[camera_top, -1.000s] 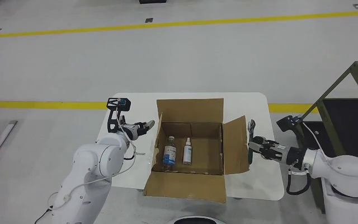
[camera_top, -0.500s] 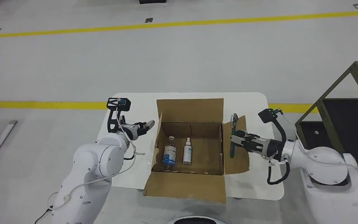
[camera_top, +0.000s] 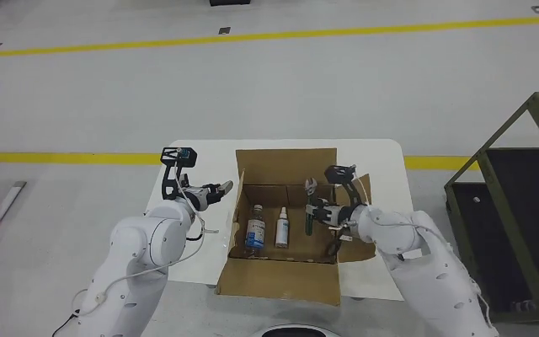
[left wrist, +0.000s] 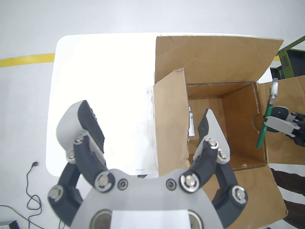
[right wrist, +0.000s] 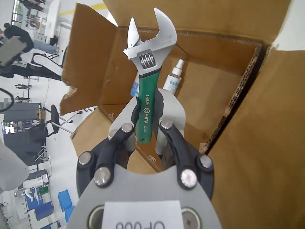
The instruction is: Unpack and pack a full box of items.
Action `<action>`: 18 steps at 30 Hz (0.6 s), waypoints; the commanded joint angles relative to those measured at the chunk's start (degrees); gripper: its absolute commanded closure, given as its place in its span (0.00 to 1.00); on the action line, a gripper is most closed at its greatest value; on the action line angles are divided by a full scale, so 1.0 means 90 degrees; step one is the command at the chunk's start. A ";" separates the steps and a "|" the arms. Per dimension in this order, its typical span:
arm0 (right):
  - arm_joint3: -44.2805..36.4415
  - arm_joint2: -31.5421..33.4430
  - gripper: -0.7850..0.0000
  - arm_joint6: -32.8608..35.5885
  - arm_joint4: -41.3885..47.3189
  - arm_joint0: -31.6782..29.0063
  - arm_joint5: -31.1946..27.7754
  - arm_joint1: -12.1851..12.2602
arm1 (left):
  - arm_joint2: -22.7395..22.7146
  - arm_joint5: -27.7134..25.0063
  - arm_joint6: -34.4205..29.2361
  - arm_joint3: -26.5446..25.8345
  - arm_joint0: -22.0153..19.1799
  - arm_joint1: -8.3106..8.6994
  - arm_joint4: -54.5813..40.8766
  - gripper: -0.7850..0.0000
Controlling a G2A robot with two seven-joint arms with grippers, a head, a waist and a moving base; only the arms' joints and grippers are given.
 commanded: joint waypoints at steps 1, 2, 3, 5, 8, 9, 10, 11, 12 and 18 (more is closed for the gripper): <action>0.0128 -0.0200 1.00 -0.0174 -0.0271 0.0049 0.0349 -0.0030 | 0.0000 0.0000 0.0000 0.0000 0.0000 0.0000 0.0000 0.00; 0.0173 -0.0308 1.00 -0.0224 -0.0288 0.0060 0.0473 -0.0053 | 0.0000 0.0000 0.0000 0.0000 0.0000 0.0000 0.0000 0.00; 0.0220 -0.0378 1.00 -0.0270 -0.0305 0.0081 0.0585 -0.0071 | 0.0000 0.0000 0.0000 0.0000 0.0000 0.0000 0.0000 0.00; 0.0271 -0.0504 1.00 -0.0335 -0.0414 0.0129 0.0759 -0.0098 | 0.0000 0.0000 0.0000 0.0000 0.0000 0.0000 0.0000 0.00; 0.0290 -0.0530 1.00 -0.0350 -0.0395 0.0163 0.0828 -0.0111 | 0.0000 0.0000 0.0000 0.0000 0.0000 0.0000 0.0000 0.00; 0.0290 -0.0530 1.00 -0.0350 -0.0395 0.0163 0.0828 -0.0111 | 0.0000 0.0000 0.0000 0.0000 0.0000 0.0000 0.0000 0.00; 0.0290 -0.0530 1.00 -0.0350 -0.0395 0.0163 0.0828 -0.0111 | 0.0000 0.0000 0.0000 0.0000 0.0000 0.0000 0.0000 0.00; 0.0290 -0.0530 1.00 -0.0350 -0.0395 0.0163 0.0828 -0.0111 | 0.0000 0.0000 0.0000 0.0000 0.0000 0.0000 0.0000 0.00; 0.0290 -0.0530 1.00 -0.0350 -0.0395 0.0163 0.0828 -0.0111 | 0.0000 0.0000 0.0000 0.0000 0.0000 0.0000 0.0000 0.00; 0.0290 -0.0530 1.00 -0.0350 -0.0395 0.0163 0.0828 -0.0111 | 0.0000 0.0000 0.0000 0.0000 0.0000 0.0000 0.0000 0.00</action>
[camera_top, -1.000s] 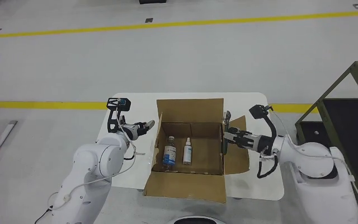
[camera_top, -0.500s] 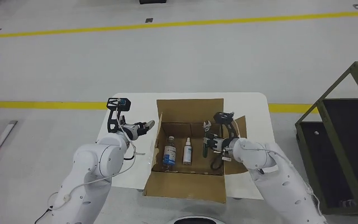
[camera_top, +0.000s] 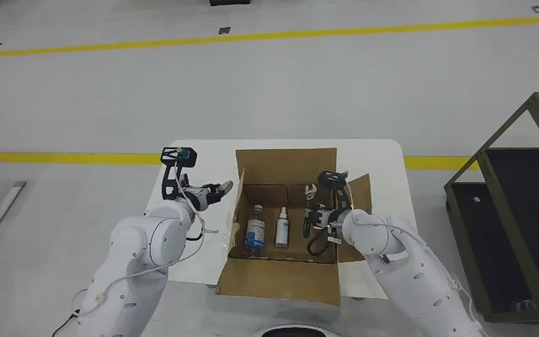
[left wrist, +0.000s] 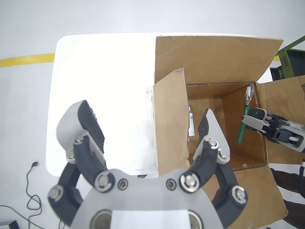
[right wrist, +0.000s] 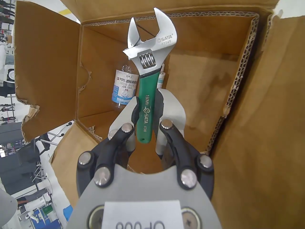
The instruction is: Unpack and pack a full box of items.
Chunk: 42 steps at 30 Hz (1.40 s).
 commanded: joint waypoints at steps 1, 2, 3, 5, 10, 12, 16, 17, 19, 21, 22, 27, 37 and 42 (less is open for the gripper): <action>-0.0006 -0.0013 1.00 -0.0024 0.0002 -0.0017 -0.0039 -0.0001 | 0.0000 0.0000 0.0000 0.0000 0.0000 0.0000 0.0000 0.00; -0.0033 -0.0092 1.00 -0.0090 -0.0029 -0.0076 -0.0188 -0.0005 | 0.0000 0.0000 0.0000 0.0000 0.0000 0.0000 0.0000 0.00; -0.0055 -0.0166 1.00 -0.0143 -0.0064 -0.0112 -0.0249 -0.0014 | 0.0000 0.0000 0.0000 0.0000 0.0000 0.0000 0.0000 0.00; -0.0068 -0.0407 1.00 -0.0147 -0.0168 -0.0120 -0.0287 -0.0046 | 0.0000 0.0000 0.0000 0.0000 0.0000 0.0000 0.0000 0.00; 0.0382 -0.1029 1.00 -0.0187 -0.0372 0.0236 0.0383 -0.0223 | 0.0000 0.0000 0.0000 0.0000 0.0000 0.0000 0.0000 0.00; 0.0748 -0.1213 1.00 -0.0161 -0.0316 0.0462 0.0910 -0.0323 | 0.0000 0.0000 0.0000 0.0000 0.0000 0.0000 0.0000 0.00; 0.1353 -0.1587 1.00 -0.0101 -0.0148 0.0886 0.1585 -0.0524 | 0.0000 0.0000 0.0000 0.0000 0.0000 0.0000 0.0000 0.00; 0.1494 -0.1670 1.00 -0.0064 -0.0089 0.0963 0.1686 -0.0569 | 0.0000 0.0000 0.0000 0.0000 0.0000 0.0000 0.0000 0.00; 0.1816 -0.1817 1.00 -0.0037 0.0014 0.1118 0.1804 -0.0656 | 0.0000 0.0000 0.0000 0.0000 0.0000 0.0000 0.0000 0.00; 0.2153 -0.1955 1.00 -0.0063 0.0068 0.1264 0.1941 -0.0742 | 0.0000 0.0000 0.0000 0.0000 0.0000 0.0000 0.0000 0.00; 0.2296 -0.2004 1.00 -0.0079 0.0135 0.1334 0.1978 -0.0786 | 0.0000 0.0000 0.0000 0.0000 0.0000 0.0000 0.0000 0.00; 0.2994 -0.2387 1.00 -0.0138 0.0130 0.1727 0.2169 -0.1014 | 0.0000 0.0000 0.0000 0.0000 0.0000 0.0000 0.0000 0.00; 0.4191 -0.3186 1.00 -0.0212 0.0126 0.2366 0.2210 -0.1553 | 0.0000 0.0000 0.0000 0.0000 0.0000 0.0000 0.0000 0.00; 0.4733 -0.3510 1.00 -0.0208 0.0236 0.2610 0.2178 -0.1866 | 0.0000 0.0000 0.0000 0.0000 0.0000 0.0000 0.0000 0.00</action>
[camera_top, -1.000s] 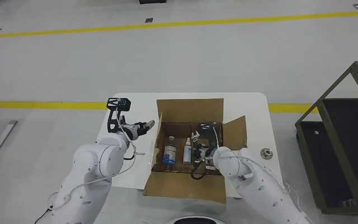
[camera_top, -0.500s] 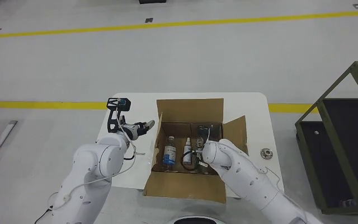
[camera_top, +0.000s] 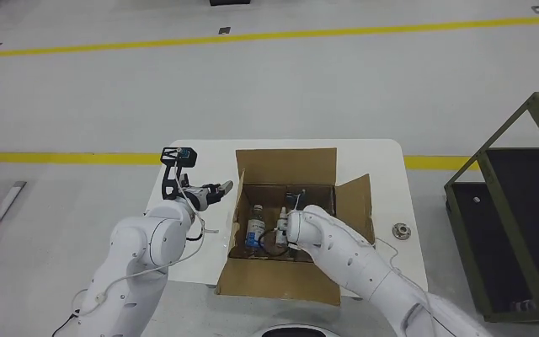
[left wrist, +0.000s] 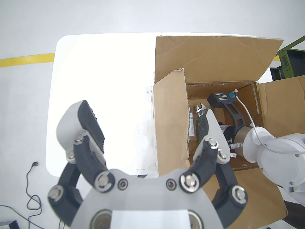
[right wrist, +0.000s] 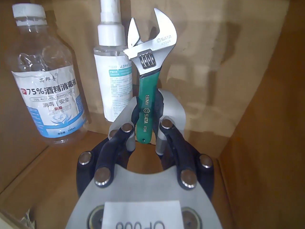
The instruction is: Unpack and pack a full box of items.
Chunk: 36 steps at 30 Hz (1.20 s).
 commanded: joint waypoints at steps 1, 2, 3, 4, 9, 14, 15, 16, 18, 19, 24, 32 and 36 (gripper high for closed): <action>0.0207 -0.0081 1.00 0.0031 0.0085 0.0088 -0.0011 -0.0114 | 0.0000 0.0000 0.0000 0.0000 0.0000 0.0000 0.0000 0.00; 0.0338 -0.0123 1.00 0.0036 0.0105 0.0139 0.0011 -0.0172 | 0.0000 0.0000 0.0000 0.0000 0.0000 0.0000 0.0000 0.00; 0.0454 -0.0185 1.00 0.0078 0.0111 0.0187 -0.0001 -0.0231 | 0.0000 0.0000 0.0000 0.0000 0.0000 0.0000 0.0000 0.00; 0.0566 -0.0242 1.00 0.0132 0.0113 0.0250 -0.0002 -0.0290 | 0.0000 0.0000 0.0000 0.0000 0.0000 0.0000 0.0000 0.00; 0.0979 -0.0349 1.00 0.0098 0.0283 0.0456 -0.0198 -0.0554 | 0.0000 0.0000 0.0000 0.0000 0.0000 0.0000 0.0000 0.00; 0.1202 -0.0434 0.75 0.0035 0.0377 0.0564 -0.0407 -0.0769 | 0.0000 0.0000 0.0000 0.0000 0.0000 0.0000 0.0000 0.00; 0.1255 -0.0447 0.52 0.0012 0.0374 0.0585 -0.0418 -0.0805 | 0.0000 0.0000 0.0000 0.0000 0.0000 0.0000 0.0000 0.00; 0.1304 -0.0455 0.49 0.0001 0.0382 0.0599 -0.0429 -0.0838 | 0.0000 0.0000 0.0000 0.0000 0.0000 0.0000 0.0000 0.00; 0.1408 -0.0455 0.29 -0.0020 0.0398 0.0626 -0.0457 -0.0895 | 0.0000 0.0000 0.0000 0.0000 0.0000 0.0000 0.0000 0.00; 0.1458 -0.0452 0.10 -0.0027 0.0400 0.0638 -0.0473 -0.0918 | 0.0000 0.0000 0.0000 0.0000 0.0000 0.0000 0.0000 0.00; 0.1578 -0.0393 0.00 -0.0049 0.0397 0.0682 -0.0530 -0.0988 | 0.0000 0.0000 0.0000 0.0000 0.0000 0.0000 0.0000 0.00; 0.0661 -0.0070 0.46 -0.0219 -0.0041 0.0657 -0.0842 -0.0776 | 0.0000 0.0000 0.0000 0.0000 0.0000 0.0000 0.0000 0.00; -0.0908 0.0535 1.00 -0.0008 -0.0709 0.0352 -0.0793 -0.0313 | 0.0000 0.0000 0.0000 0.0000 0.0000 0.0000 0.0000 0.00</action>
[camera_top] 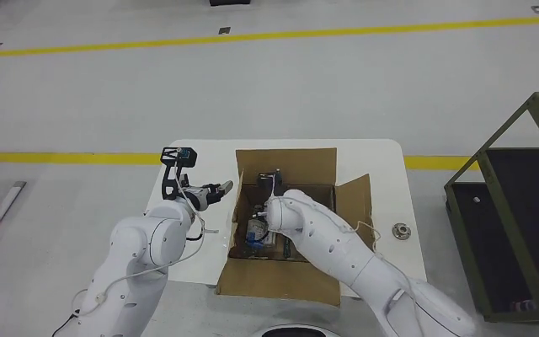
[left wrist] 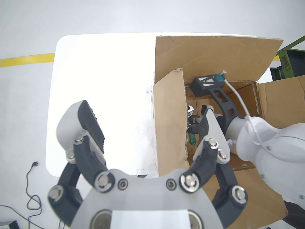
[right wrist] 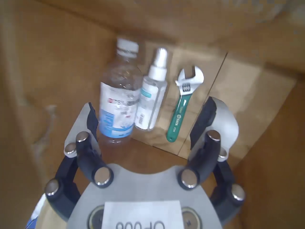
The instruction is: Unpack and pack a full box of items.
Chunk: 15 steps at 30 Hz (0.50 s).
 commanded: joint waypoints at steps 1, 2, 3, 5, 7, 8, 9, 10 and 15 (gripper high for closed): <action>-0.1143 0.0425 1.00 0.0193 -0.0555 -0.0288 -0.0002 0.0318 | 0.0000 0.0000 0.0000 0.0000 0.0000 0.0000 0.0000 0.00; -0.1684 0.0633 1.00 0.0388 -0.0945 -0.0518 -0.0015 0.0495 | 0.0000 0.0000 0.0000 0.0000 0.0000 0.0000 0.0000 0.00; -0.2261 0.0880 1.00 0.0611 -0.1323 -0.0774 -0.0144 0.0675 | 0.0000 0.0000 0.0000 0.0000 0.0000 0.0000 0.0000 0.00; -0.3429 0.1618 1.00 0.0999 -0.1620 -0.1460 -0.0576 0.1008 | 0.0000 0.0000 0.0000 0.0000 0.0000 0.0000 0.0000 0.00; -0.4423 0.2510 1.00 0.1220 -0.1772 -0.2242 -0.0925 0.1283 | 0.0000 0.0000 0.0000 0.0000 0.0000 0.0000 0.0000 0.00; -0.4923 0.2882 1.00 0.1366 -0.1845 -0.2618 -0.1139 0.1391 | 0.0000 0.0000 0.0000 0.0000 0.0000 0.0000 0.0000 0.00; -0.5374 0.3260 1.00 0.1454 -0.1879 -0.2965 -0.1327 0.1481 | 0.0000 0.0000 0.0000 0.0000 0.0000 0.0000 0.0000 0.00; -0.5731 0.3625 1.00 0.1559 -0.1896 -0.3288 -0.1485 0.1558 | 0.0000 0.0000 0.0000 0.0000 0.0000 0.0000 0.0000 0.00; -0.6899 0.5090 1.00 0.1821 -0.1947 -0.4510 -0.1997 0.1792 | 0.0000 0.0000 0.0000 0.0000 0.0000 0.0000 0.0000 0.00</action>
